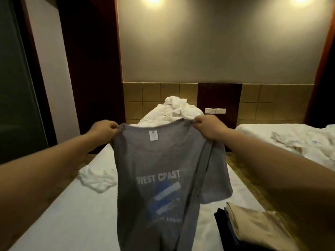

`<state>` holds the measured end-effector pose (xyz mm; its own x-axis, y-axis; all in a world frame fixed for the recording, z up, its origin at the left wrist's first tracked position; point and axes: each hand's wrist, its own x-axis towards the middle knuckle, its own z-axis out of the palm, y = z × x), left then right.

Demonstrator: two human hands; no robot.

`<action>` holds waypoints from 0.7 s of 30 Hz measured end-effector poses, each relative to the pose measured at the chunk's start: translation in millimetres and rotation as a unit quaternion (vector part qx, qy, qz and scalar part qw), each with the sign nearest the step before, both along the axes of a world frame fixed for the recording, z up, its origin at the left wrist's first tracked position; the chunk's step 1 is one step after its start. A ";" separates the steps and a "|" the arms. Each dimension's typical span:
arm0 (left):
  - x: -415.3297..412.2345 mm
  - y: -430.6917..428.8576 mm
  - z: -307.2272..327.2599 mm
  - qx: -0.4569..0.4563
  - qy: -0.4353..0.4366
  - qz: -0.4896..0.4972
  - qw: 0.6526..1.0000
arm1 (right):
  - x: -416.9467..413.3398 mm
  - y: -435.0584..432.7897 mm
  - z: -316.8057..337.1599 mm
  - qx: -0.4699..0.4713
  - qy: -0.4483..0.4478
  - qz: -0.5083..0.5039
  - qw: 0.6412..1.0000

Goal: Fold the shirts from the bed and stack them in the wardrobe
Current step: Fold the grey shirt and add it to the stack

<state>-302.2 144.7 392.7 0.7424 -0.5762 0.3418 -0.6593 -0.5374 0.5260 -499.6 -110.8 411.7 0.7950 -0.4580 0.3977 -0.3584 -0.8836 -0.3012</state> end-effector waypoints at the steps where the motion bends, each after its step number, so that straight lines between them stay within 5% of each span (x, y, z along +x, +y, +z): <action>1: 1.9 1.7 13.0 -0.042 0.016 0.004 0.999 | -1.2 4.1 14.6 0.018 -0.027 0.006 0.999; 5: 2.3 12.5 56.9 -0.156 0.032 0.009 0.987 | -5.9 11.2 50.2 0.023 -0.125 0.023 0.992; 9: -24.6 -1.6 71.7 -0.146 -0.010 -0.019 0.989 | -2.5 28.2 70.0 0.022 -0.142 0.044 0.989; 21: -71.0 -69.2 50.4 -0.155 0.084 -0.095 0.980 | 23.5 56.5 56.5 0.119 -0.105 0.023 0.987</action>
